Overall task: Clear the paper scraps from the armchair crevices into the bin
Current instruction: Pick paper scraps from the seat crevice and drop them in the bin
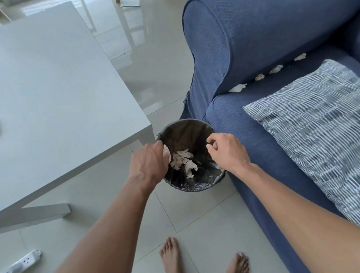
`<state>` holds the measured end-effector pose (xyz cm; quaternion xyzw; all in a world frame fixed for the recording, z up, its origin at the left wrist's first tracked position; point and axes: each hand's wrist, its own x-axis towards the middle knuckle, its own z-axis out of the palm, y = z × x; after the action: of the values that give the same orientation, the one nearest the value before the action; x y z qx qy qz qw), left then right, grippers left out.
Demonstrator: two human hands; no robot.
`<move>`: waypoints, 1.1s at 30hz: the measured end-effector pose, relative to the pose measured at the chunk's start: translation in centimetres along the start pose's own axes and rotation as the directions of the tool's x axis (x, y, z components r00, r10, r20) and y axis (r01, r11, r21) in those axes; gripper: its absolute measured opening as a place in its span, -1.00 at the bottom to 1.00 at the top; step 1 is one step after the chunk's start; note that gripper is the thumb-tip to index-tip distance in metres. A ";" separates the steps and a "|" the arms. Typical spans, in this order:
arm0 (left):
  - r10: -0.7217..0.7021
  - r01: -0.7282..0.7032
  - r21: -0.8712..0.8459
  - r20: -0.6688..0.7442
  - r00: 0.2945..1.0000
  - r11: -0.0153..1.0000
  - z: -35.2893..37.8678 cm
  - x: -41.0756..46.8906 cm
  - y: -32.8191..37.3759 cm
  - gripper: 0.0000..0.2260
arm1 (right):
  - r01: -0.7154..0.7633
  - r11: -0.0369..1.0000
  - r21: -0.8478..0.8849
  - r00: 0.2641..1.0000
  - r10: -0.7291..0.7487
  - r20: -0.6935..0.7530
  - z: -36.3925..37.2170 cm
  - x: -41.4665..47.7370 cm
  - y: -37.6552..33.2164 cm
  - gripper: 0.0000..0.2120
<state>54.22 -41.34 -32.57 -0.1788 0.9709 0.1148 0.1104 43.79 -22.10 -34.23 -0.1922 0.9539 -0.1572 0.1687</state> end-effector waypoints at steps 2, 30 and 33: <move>-0.014 0.014 -0.019 0.013 1.000 1.000 0.7 0.4 0.4 -0.75 | 0.021 0.999 0.038 0.999 -0.020 -0.026 -0.1 -0.1 0.2 -0.78; 0.136 -0.145 -0.089 -0.099 0.986 0.985 -8.0 8.2 14.9 -0.75 | 0.081 0.953 0.291 0.916 0.044 -0.398 -17.8 3.5 9.3 -0.87; 0.194 -0.213 -0.110 -0.159 0.968 0.971 -9.0 10.3 20.7 -0.78 | 0.028 0.945 0.325 0.883 0.129 -0.452 -20.7 4.2 13.6 -0.87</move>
<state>35.58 -28.17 -22.86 -0.0925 0.9804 0.1732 0.0148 27.97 -7.08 -21.76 -0.0930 0.9323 -0.3480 -0.0326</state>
